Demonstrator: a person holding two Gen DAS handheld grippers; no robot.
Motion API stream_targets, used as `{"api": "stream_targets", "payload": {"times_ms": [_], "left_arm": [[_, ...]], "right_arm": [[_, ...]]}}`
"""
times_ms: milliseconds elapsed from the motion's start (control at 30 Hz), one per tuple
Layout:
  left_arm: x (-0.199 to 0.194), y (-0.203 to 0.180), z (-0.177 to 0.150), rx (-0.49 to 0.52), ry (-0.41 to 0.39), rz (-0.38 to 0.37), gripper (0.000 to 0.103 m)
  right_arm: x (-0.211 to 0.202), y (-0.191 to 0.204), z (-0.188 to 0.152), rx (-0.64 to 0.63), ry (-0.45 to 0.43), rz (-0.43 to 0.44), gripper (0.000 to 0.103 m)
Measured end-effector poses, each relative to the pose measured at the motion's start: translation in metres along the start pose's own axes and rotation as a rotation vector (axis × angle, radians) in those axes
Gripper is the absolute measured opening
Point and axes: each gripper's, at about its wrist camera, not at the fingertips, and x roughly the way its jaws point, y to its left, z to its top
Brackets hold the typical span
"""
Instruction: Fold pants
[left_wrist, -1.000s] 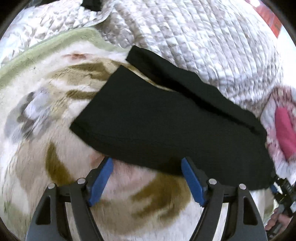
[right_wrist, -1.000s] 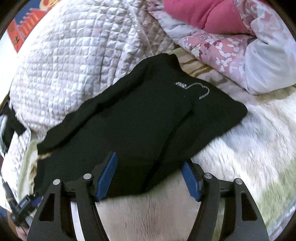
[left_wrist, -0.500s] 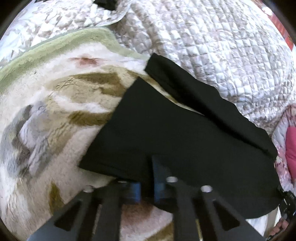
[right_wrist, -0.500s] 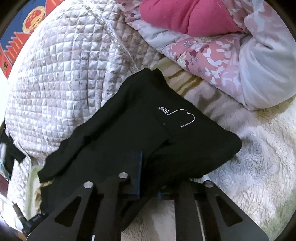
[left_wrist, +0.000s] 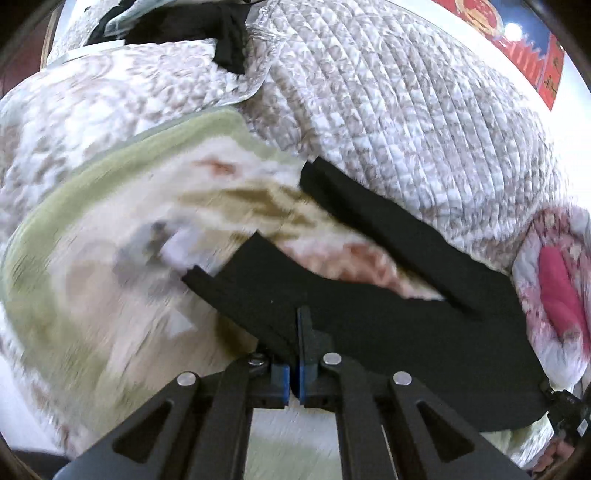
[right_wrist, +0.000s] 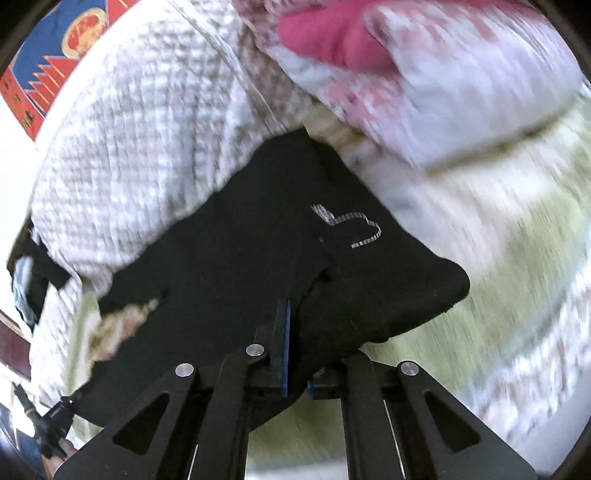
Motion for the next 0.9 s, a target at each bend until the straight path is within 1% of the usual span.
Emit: {"api": "stream_targets", "payload": {"times_ms": [67,100,167,233,300,367,433,500,533,567,600,633,667,700,733,800,867,900], "left_arm": [[-0.001,0.005,-0.016,0.0,0.037,0.0,0.004],[0.001,0.006,-0.022,0.003,0.05,0.012,0.004],[0.004,0.007,-0.033,0.019,0.071,0.033,0.004],[0.012,0.01,-0.036,0.011,0.1,0.042,0.004],[0.015,0.013,-0.037,-0.003,0.117,0.04,0.004],[0.011,0.013,-0.037,-0.005,0.105,0.034,0.005],[0.007,0.012,-0.038,0.002,0.09,0.042,0.005],[-0.003,0.011,-0.037,-0.001,0.044,0.055,0.004],[-0.008,0.008,-0.035,0.008,0.017,0.055,0.004],[-0.012,0.004,-0.035,0.033,-0.001,0.055,0.004],[-0.011,0.002,-0.035,0.051,-0.001,0.065,0.004],[-0.006,0.001,-0.036,0.055,0.023,0.083,0.005],[0.0,0.004,-0.038,0.042,0.064,0.097,0.005],[0.001,0.007,-0.04,0.021,0.086,0.102,0.009],[0.0,0.011,-0.042,0.005,0.087,0.127,0.01],[-0.01,0.019,-0.042,-0.029,0.06,0.163,0.012],[-0.023,0.028,-0.037,-0.063,0.014,0.229,0.013],[-0.028,0.032,-0.033,-0.078,-0.011,0.259,0.014]], "right_arm": [[0.0,-0.011,-0.014,0.039,0.024,-0.003,0.005],[-0.001,-0.013,-0.017,0.048,0.023,0.003,0.005],[-0.002,-0.011,-0.018,0.035,0.016,-0.008,0.005],[0.003,-0.01,-0.017,0.02,0.033,-0.022,0.006],[0.003,-0.011,-0.016,0.035,0.035,-0.009,0.008],[0.0,-0.012,-0.015,0.051,0.032,0.004,0.013],[-0.005,-0.013,-0.016,0.047,0.008,-0.003,0.013],[-0.017,-0.013,-0.017,0.044,-0.043,-0.028,0.013],[-0.019,-0.014,-0.016,0.048,-0.049,-0.046,0.013],[-0.018,-0.016,-0.016,0.058,-0.036,-0.058,0.013],[-0.014,-0.019,-0.016,0.076,-0.007,-0.069,0.013],[-0.014,-0.02,-0.016,0.087,-0.003,-0.078,0.013],[-0.017,-0.018,-0.016,0.091,-0.011,-0.086,0.013],[-0.021,-0.018,-0.016,0.09,-0.019,-0.098,0.013],[-0.025,-0.017,-0.017,0.089,-0.028,-0.106,0.013],[-0.034,-0.017,-0.018,0.101,-0.054,-0.124,0.013],[-0.044,-0.022,-0.017,0.127,-0.099,-0.169,0.028],[-0.052,-0.025,-0.017,0.146,-0.137,-0.201,0.028]]}}
